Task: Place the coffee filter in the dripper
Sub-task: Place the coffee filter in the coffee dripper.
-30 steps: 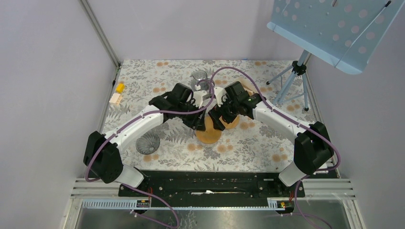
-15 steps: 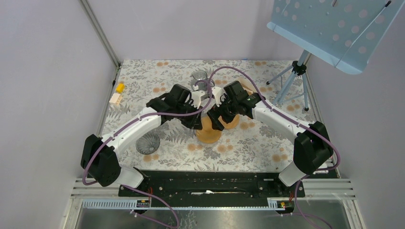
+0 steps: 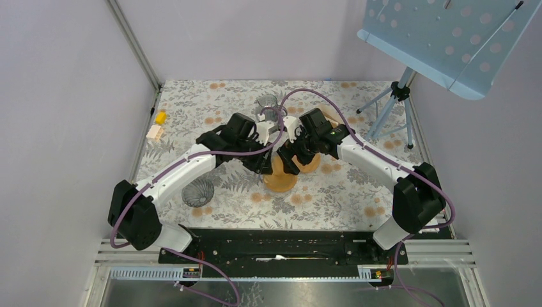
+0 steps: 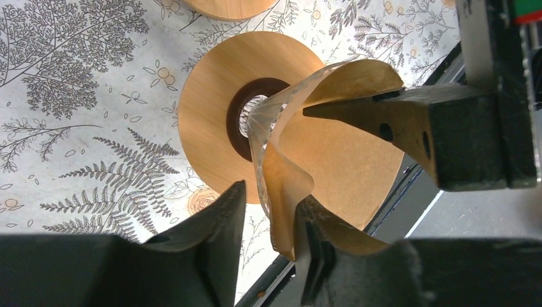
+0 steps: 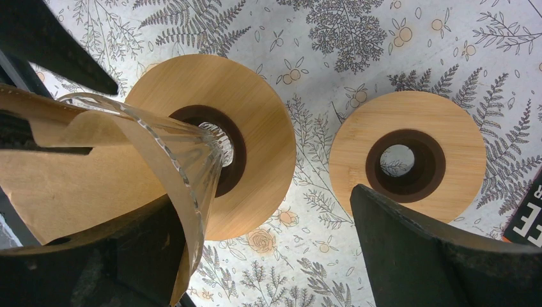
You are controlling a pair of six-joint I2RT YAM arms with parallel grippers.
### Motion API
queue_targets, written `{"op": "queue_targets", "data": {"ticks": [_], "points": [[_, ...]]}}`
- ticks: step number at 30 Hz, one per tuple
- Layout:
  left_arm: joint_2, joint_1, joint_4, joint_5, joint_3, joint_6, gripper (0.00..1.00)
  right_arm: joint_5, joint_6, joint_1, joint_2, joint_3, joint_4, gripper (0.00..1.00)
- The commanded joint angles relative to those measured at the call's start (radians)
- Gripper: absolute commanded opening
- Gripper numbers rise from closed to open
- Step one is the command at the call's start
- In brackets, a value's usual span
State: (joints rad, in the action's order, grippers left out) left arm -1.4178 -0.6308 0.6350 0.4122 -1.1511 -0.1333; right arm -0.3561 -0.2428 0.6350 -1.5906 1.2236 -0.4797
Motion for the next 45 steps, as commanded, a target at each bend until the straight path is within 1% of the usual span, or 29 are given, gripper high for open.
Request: {"op": "queue_targets", "data": {"ticks": [1, 7, 12, 14, 18, 31, 39, 45], "points": [[0.029, 0.016, -0.013, -0.023, 0.0, -0.016, 0.39, -0.006, -0.039, 0.009, 0.009, 0.012, 0.037, 0.99], [0.039, 0.043, -0.02, -0.01, -0.012, -0.019, 0.54, -0.022, -0.041, -0.003, 0.025, -0.009, 0.052, 1.0], [0.043, 0.058, -0.041, 0.027, -0.003, -0.02, 0.69, -0.052, -0.041, -0.014, 0.049, -0.036, 0.073, 0.99], [0.038, 0.058, -0.051, 0.021, 0.002, -0.02, 0.73, -0.059, -0.041, -0.016, 0.056, -0.049, 0.083, 1.0], [0.026, 0.059, -0.07, -0.008, 0.011, -0.02, 0.75, -0.06, -0.046, -0.018, 0.066, -0.068, 0.1, 1.0], [-0.013, 0.059, -0.084, -0.101, 0.032, -0.011, 0.75, -0.038, -0.047, -0.018, 0.073, -0.142, 0.205, 1.0], [-0.001, 0.067, -0.081, -0.092, 0.032, -0.006, 0.77, -0.039, -0.063, -0.018, 0.096, -0.119, 0.186, 1.0], [0.018, 0.077, -0.07, -0.06, 0.002, -0.008, 0.82, -0.111, -0.086, -0.021, 0.141, -0.087, 0.148, 1.0]]}}
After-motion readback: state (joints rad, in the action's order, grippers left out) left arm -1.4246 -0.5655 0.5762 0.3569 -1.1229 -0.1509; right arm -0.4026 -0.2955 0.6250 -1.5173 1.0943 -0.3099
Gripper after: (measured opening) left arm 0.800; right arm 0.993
